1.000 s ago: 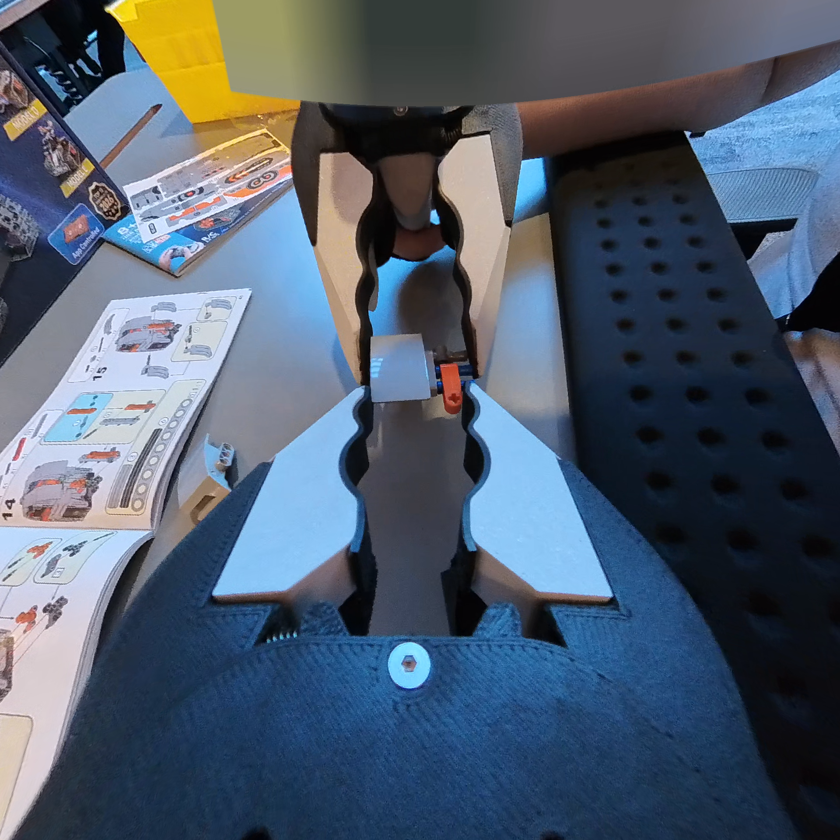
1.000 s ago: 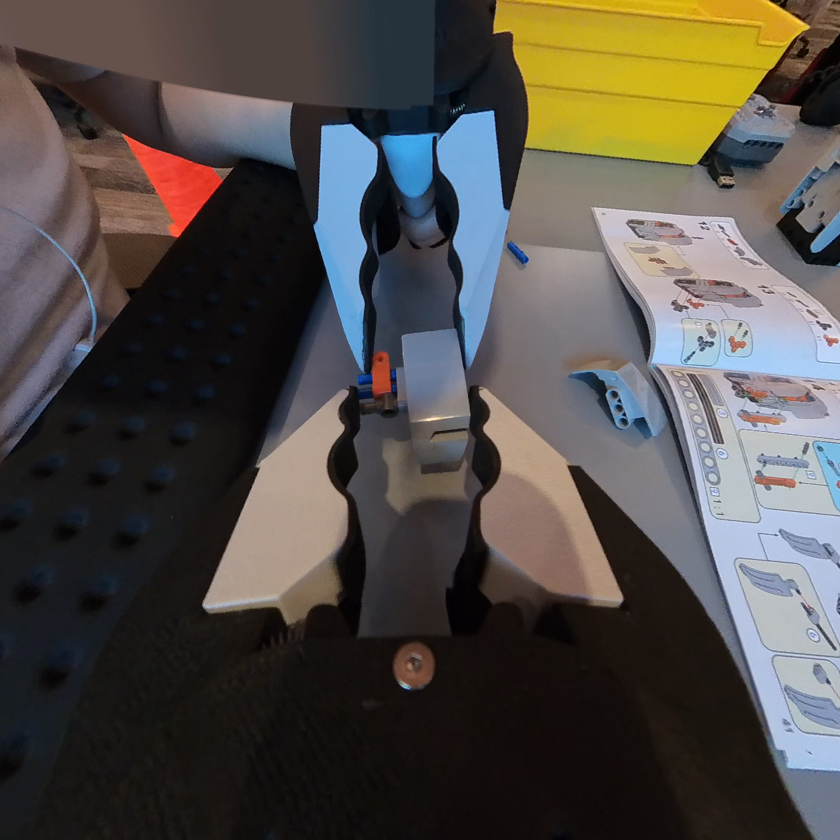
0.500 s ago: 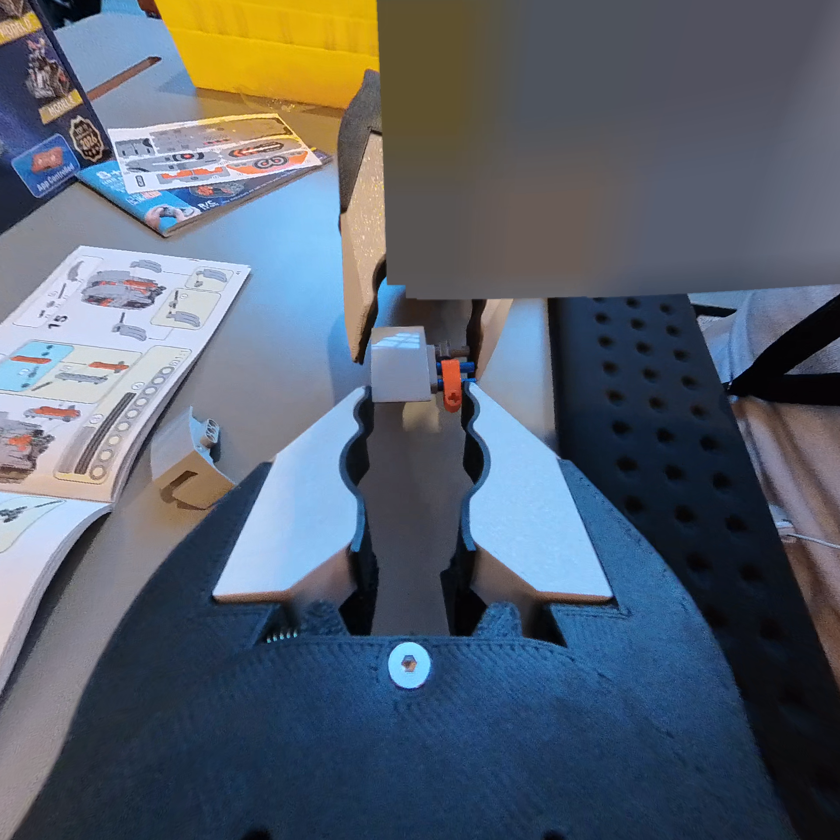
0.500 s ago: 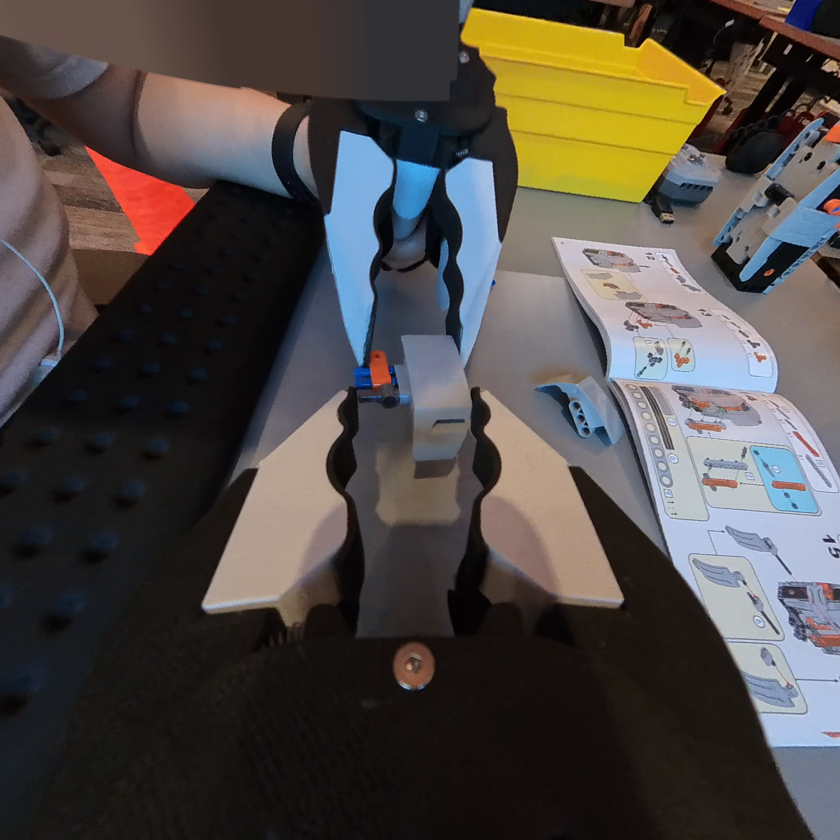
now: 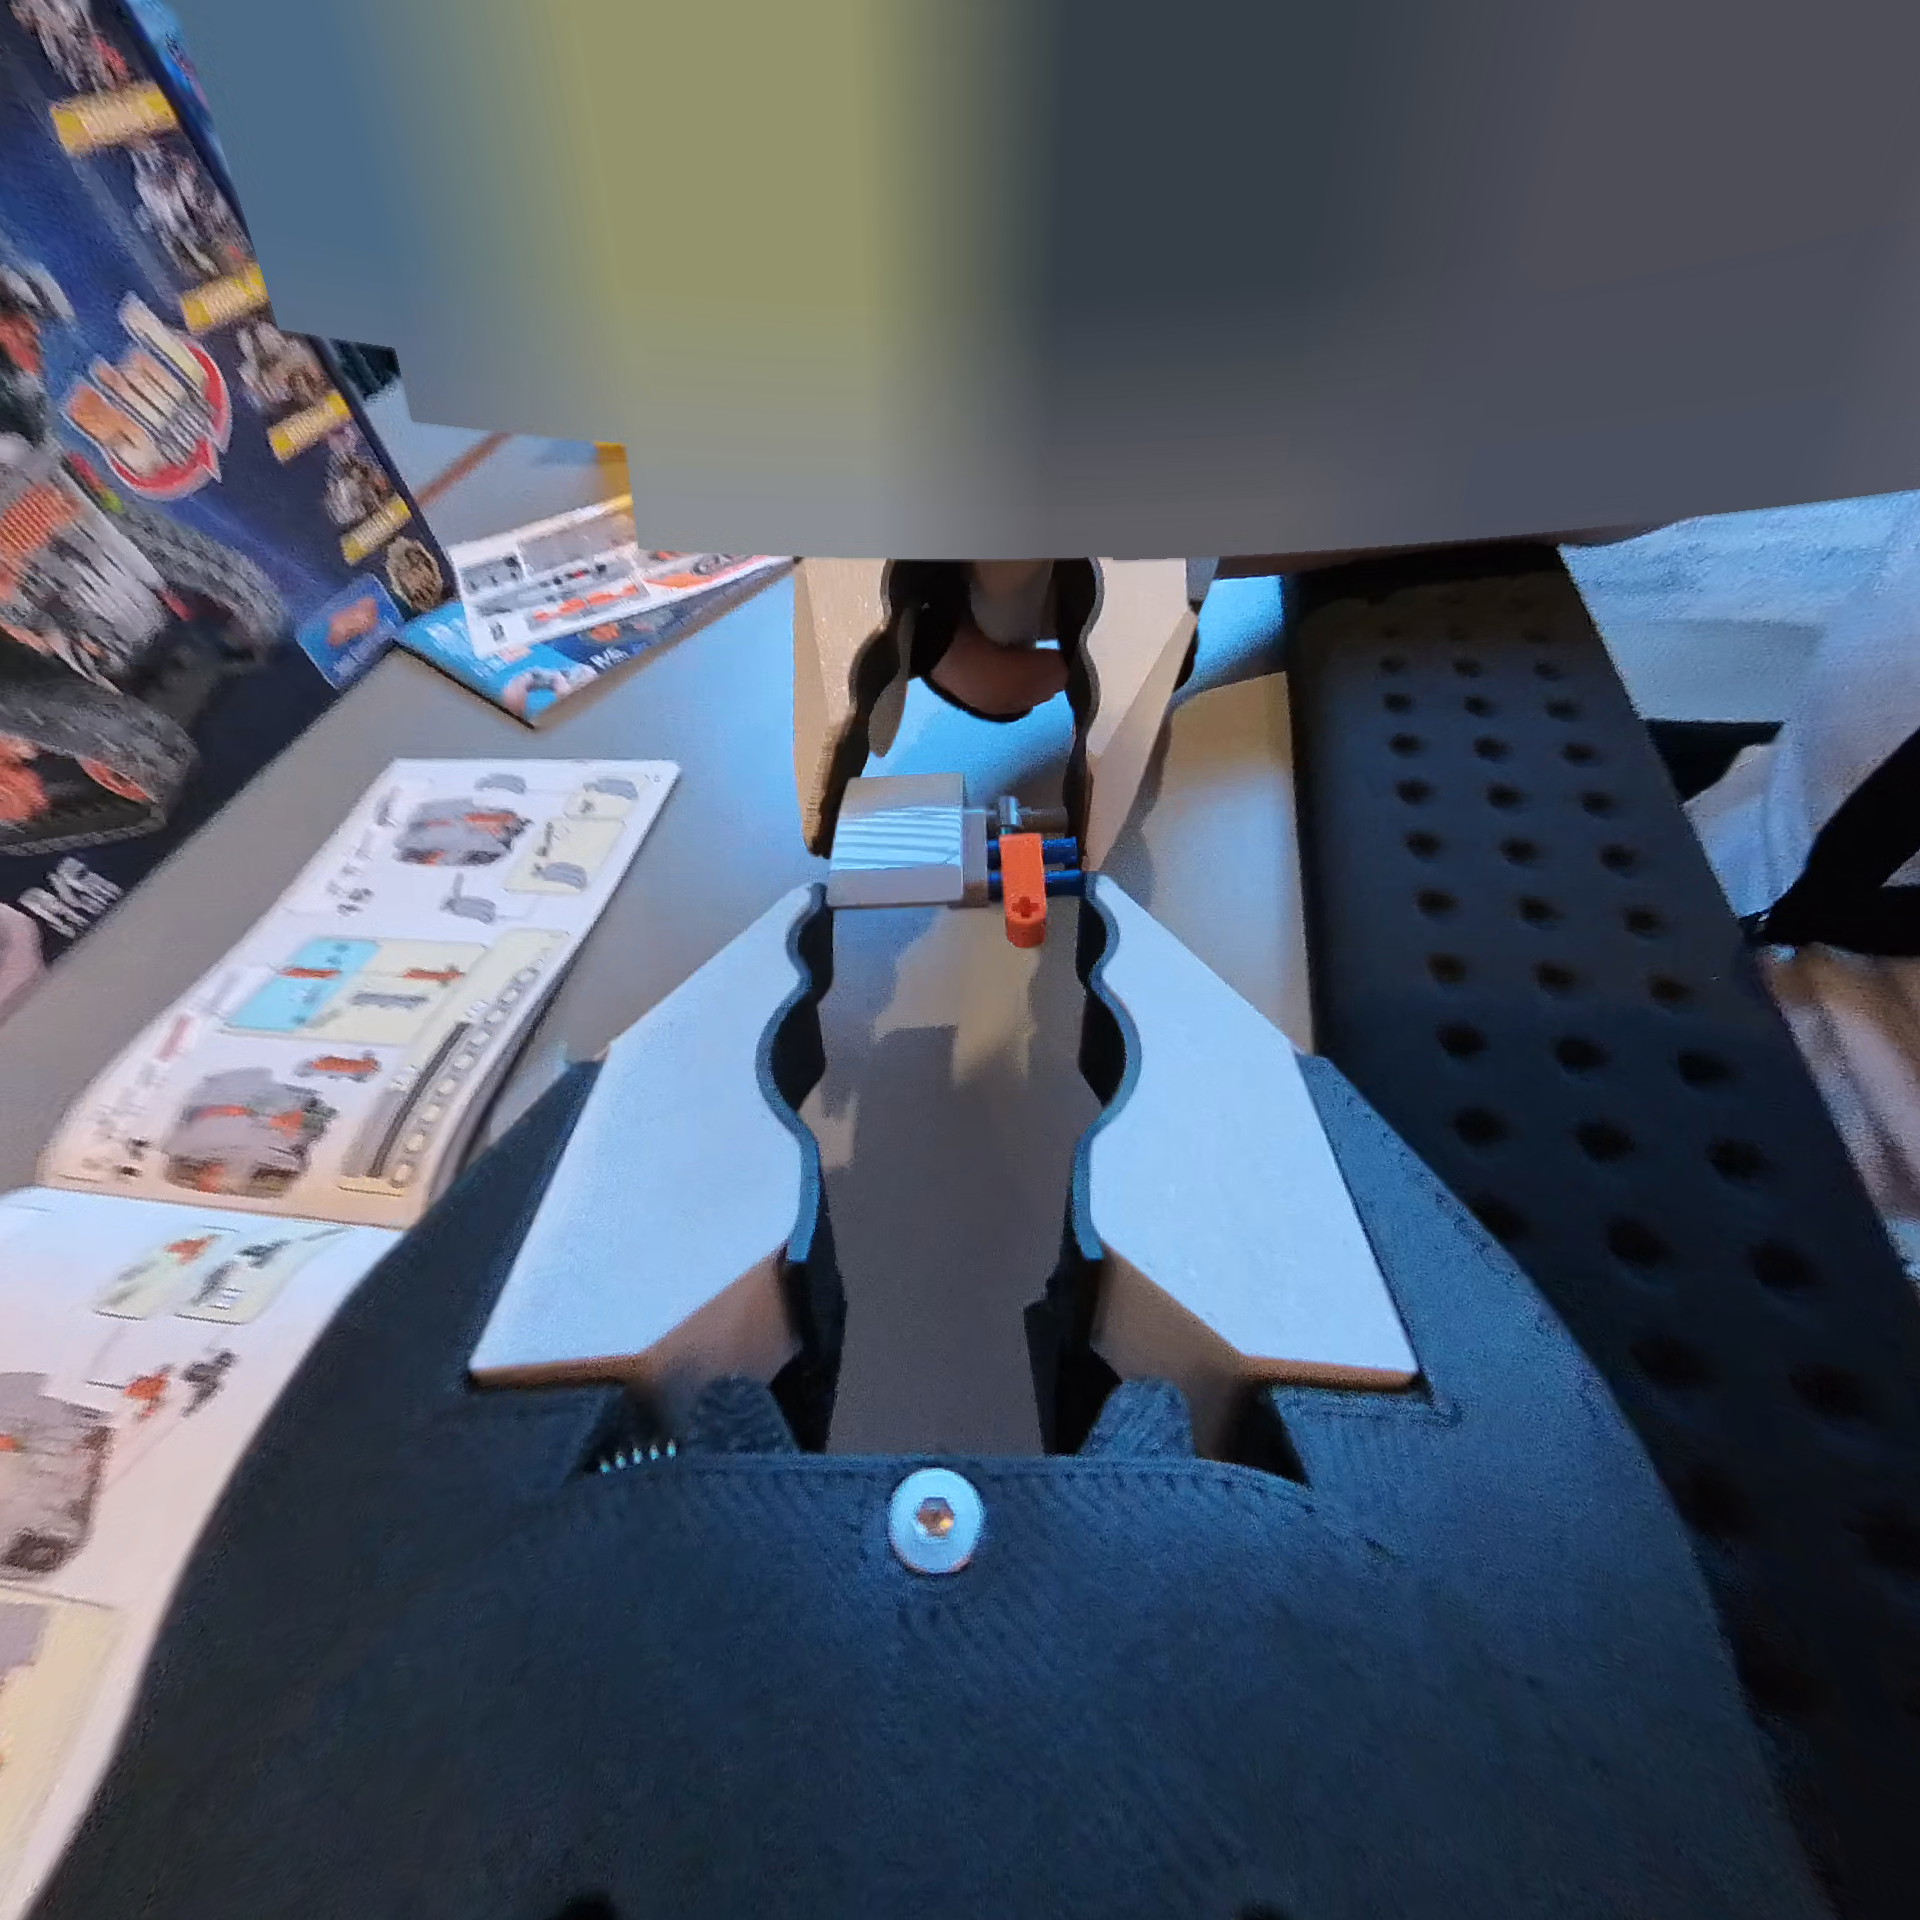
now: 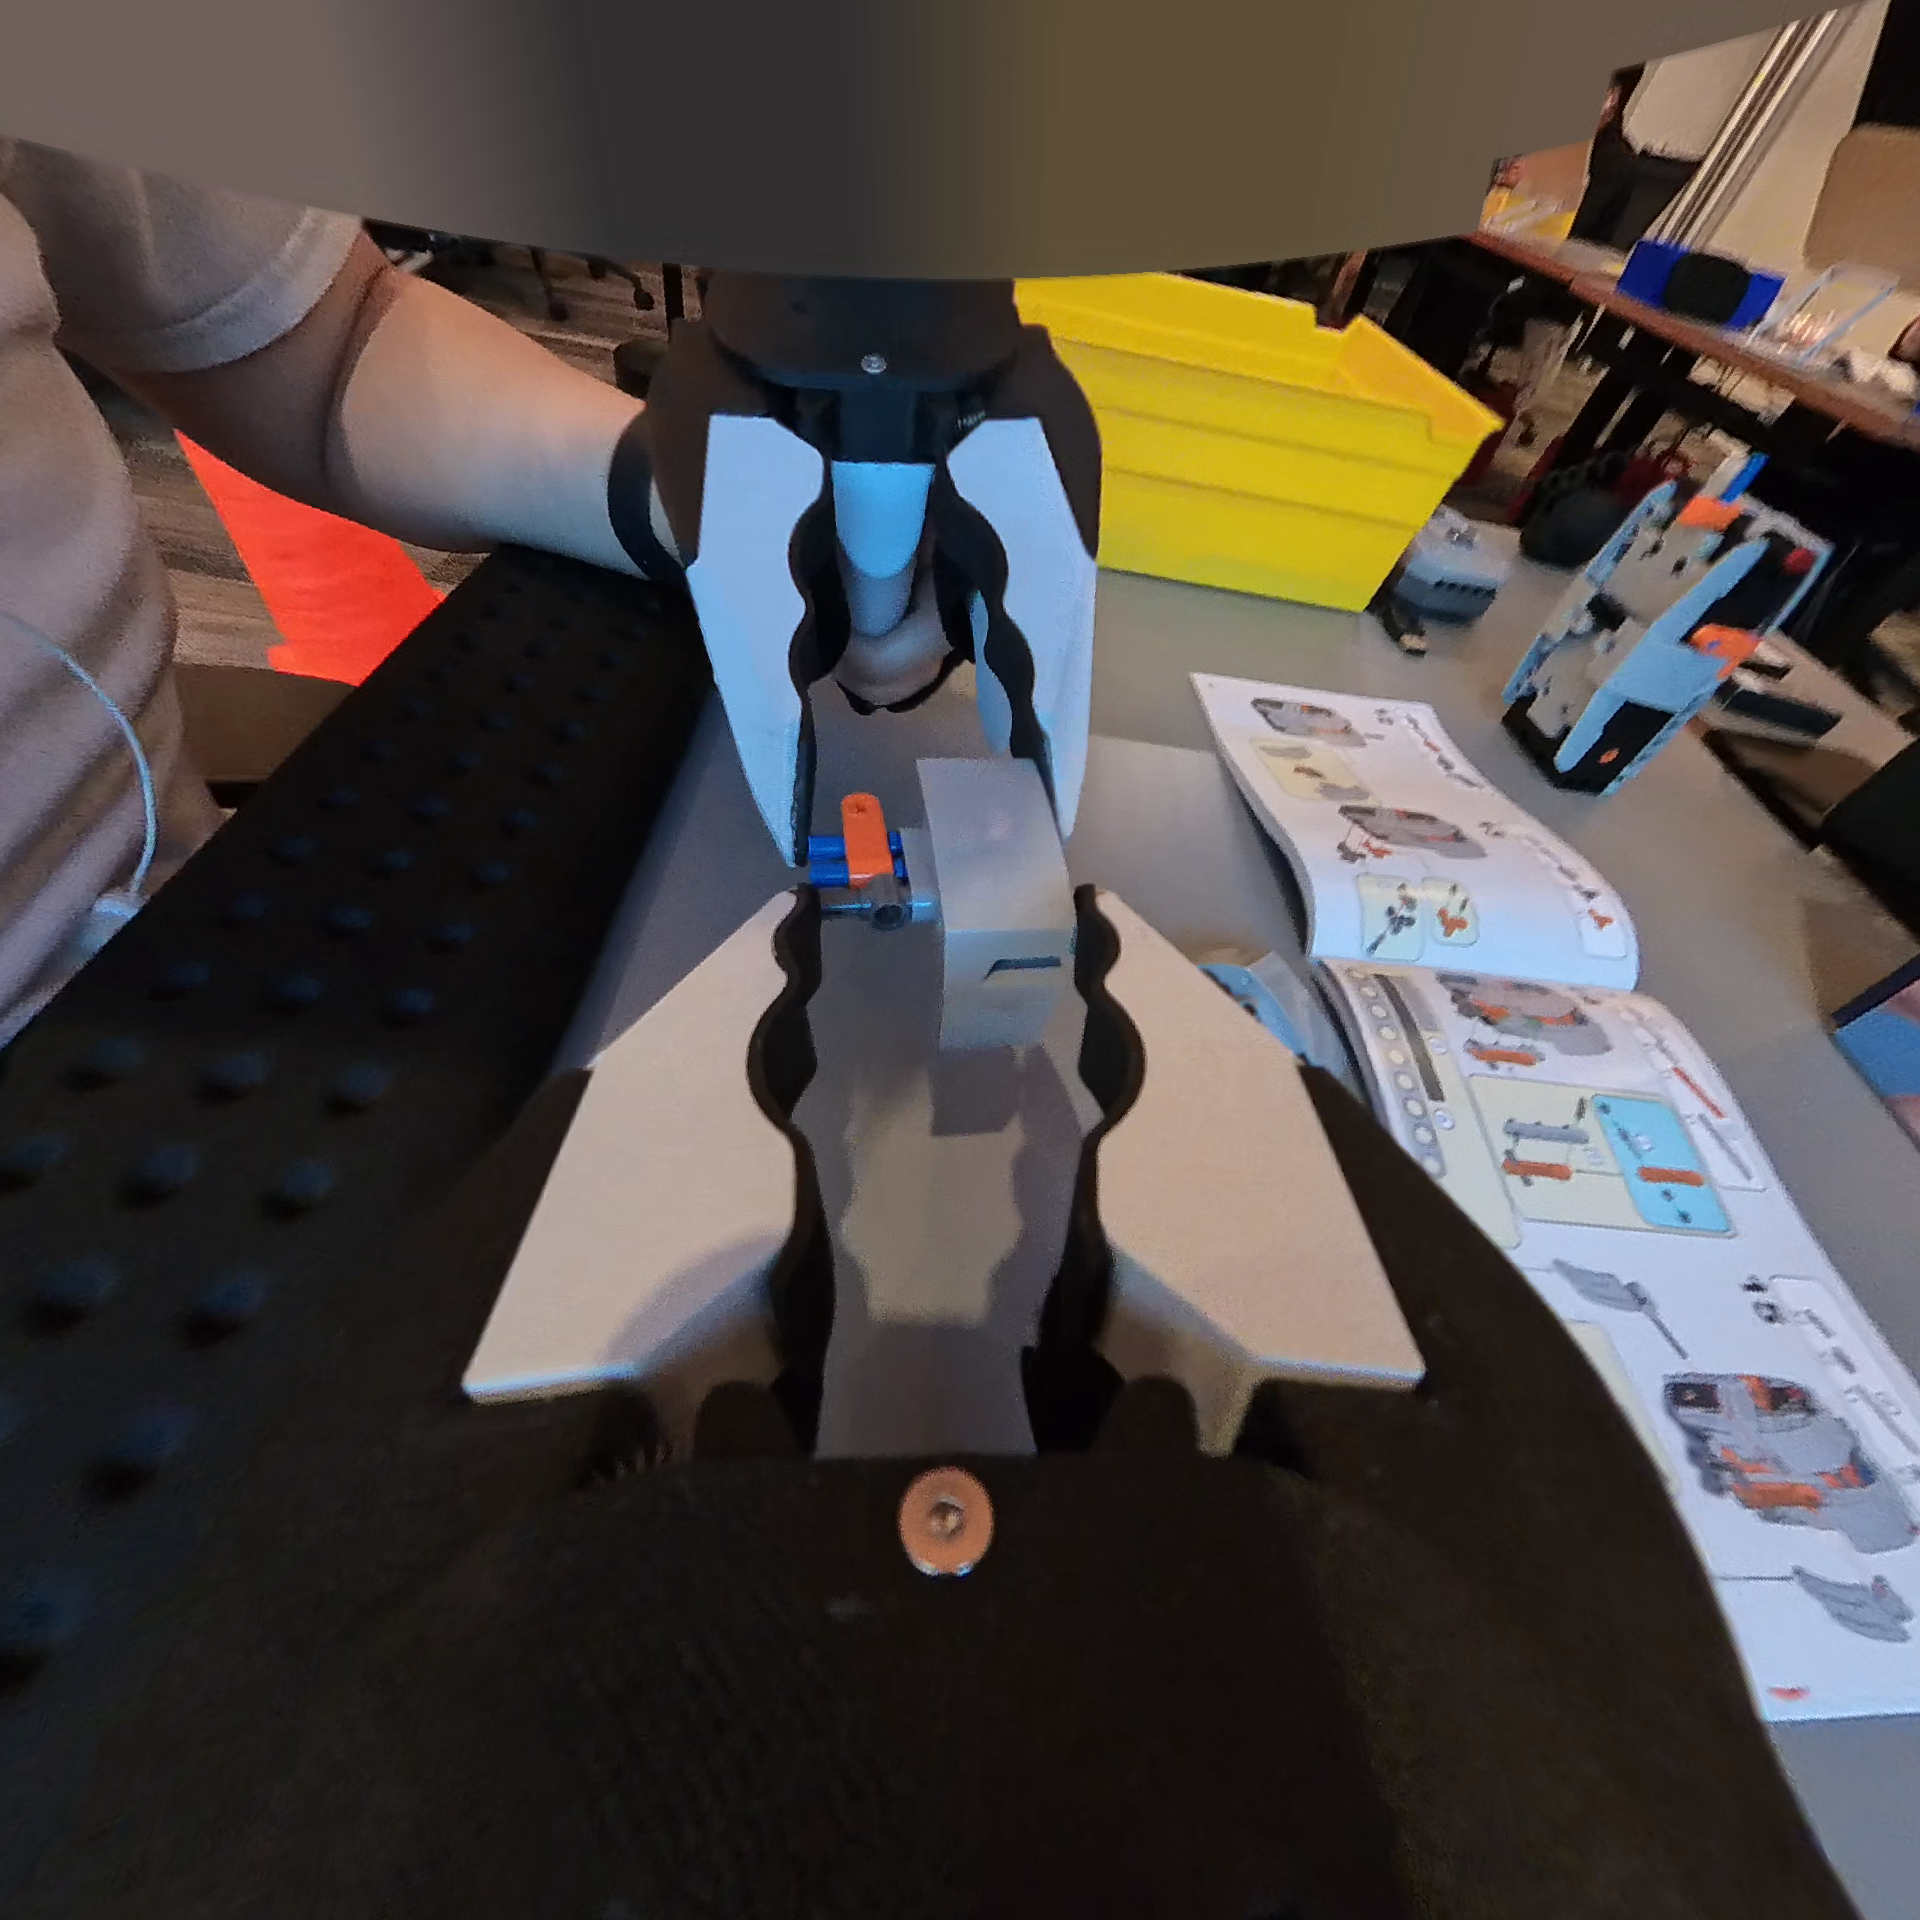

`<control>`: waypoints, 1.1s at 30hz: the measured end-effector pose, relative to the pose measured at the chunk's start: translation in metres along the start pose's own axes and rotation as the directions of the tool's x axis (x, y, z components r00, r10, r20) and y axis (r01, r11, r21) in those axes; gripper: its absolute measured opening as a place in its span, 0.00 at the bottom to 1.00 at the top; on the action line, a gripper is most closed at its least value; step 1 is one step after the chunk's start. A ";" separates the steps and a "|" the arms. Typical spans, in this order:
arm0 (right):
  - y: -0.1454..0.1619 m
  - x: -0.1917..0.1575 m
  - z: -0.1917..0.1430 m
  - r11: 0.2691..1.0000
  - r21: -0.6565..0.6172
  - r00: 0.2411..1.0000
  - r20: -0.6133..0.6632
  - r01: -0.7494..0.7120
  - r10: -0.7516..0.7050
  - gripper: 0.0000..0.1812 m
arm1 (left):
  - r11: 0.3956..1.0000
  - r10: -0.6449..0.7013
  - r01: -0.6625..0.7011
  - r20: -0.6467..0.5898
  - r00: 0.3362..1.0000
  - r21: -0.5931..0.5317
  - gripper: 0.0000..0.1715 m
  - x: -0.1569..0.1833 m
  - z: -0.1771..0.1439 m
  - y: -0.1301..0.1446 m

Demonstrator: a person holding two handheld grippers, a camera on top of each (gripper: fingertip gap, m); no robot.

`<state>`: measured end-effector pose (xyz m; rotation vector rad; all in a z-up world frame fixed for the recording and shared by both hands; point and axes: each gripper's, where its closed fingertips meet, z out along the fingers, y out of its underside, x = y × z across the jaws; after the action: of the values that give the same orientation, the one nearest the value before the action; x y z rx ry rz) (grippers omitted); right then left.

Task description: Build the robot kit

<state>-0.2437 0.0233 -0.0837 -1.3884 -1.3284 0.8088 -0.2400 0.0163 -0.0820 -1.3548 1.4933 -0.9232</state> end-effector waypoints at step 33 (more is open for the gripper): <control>0.003 -0.002 0.004 0.992 -0.057 0.990 -0.082 0.108 -0.113 0.26 | 0.996 0.040 -0.037 0.043 0.998 -0.082 0.25 0.002 0.000 0.011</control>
<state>-0.2473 0.0224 -0.0878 -1.3623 -1.3559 0.6376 -0.2432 0.0156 -0.0928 -1.3913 1.5321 -0.8105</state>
